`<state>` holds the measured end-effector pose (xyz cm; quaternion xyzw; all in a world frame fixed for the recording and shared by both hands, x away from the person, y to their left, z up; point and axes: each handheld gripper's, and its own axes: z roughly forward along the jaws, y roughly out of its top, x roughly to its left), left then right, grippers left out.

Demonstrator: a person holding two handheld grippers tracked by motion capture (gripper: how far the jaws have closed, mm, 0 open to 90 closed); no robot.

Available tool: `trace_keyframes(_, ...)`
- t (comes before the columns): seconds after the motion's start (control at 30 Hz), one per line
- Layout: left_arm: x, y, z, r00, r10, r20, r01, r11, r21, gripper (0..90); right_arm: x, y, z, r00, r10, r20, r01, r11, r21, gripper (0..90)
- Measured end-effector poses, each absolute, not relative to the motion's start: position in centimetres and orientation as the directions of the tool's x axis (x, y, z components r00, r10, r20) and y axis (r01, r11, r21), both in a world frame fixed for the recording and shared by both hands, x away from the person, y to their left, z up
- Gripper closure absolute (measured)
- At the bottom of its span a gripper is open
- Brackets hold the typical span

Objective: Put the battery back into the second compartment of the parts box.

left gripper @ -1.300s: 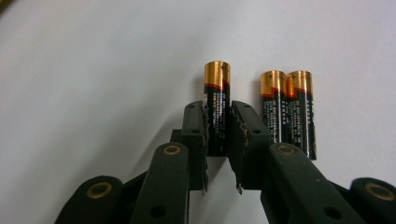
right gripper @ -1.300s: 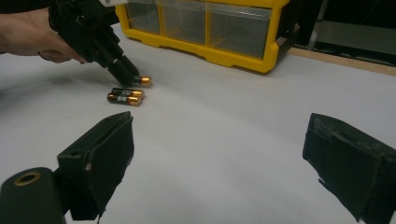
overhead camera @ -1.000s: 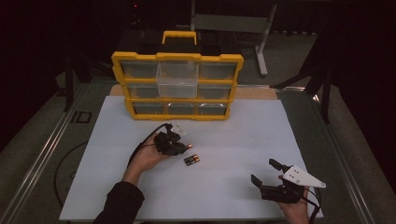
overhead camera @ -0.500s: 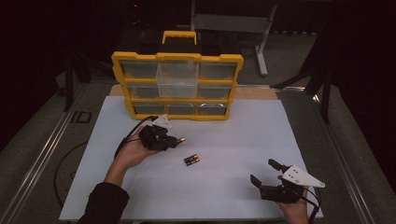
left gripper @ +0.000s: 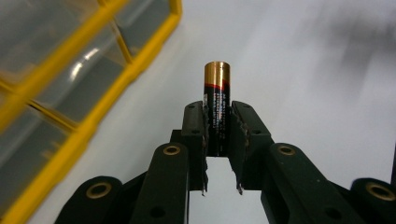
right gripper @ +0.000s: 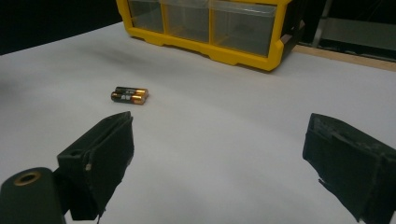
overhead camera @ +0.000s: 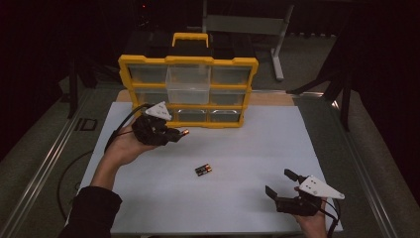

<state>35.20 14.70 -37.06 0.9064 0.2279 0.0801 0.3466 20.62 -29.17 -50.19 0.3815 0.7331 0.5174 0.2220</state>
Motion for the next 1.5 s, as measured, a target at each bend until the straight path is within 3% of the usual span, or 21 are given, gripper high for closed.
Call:
trace_keyframes(0.57, 38.2, 14.9, -28.0, 0.844, 0.533, 0.064, 0.342, -0.625, 0.702, 77.8, 20.6, -29.1, -50.3, -0.612, 0.787, 0.074, 0.335, 0.173, 0.926, 8.3)
trace_keyframes(1.23, 41.8, 14.2, -25.5, 0.714, 0.697, 0.065, 0.447, -0.526, 0.724, 75.7, 20.5, -29.1, -50.3, -0.614, 0.785, 0.086, 0.343, 0.167, 0.924, 8.3)
trace_keyframes(1.37, 41.9, 14.2, -25.8, 0.653, 0.752, 0.087, 0.465, -0.49, 0.737, 17.9, 20.5, -29.2, -50.3, -0.615, 0.784, 0.081, 0.339, 0.17, 0.925, 8.3)
trace_keyframes(1.47, 41.9, 14.7, -26.1, 0.653, 0.755, 0.054, 0.482, -0.469, 0.74, 0.7, 20.5, -29.3, -50.3, -0.613, 0.785, 0.09, 0.34, 0.159, 0.927, 8.3)
trace_keyframes(1.5, 41.8, 14.9, -26.2, 0.654, 0.754, 0.059, 0.481, -0.474, 0.737, 0.4, 20.5, -29.2, -50.2, -0.612, 0.786, 0.091, 0.342, 0.159, 0.926, 8.3)
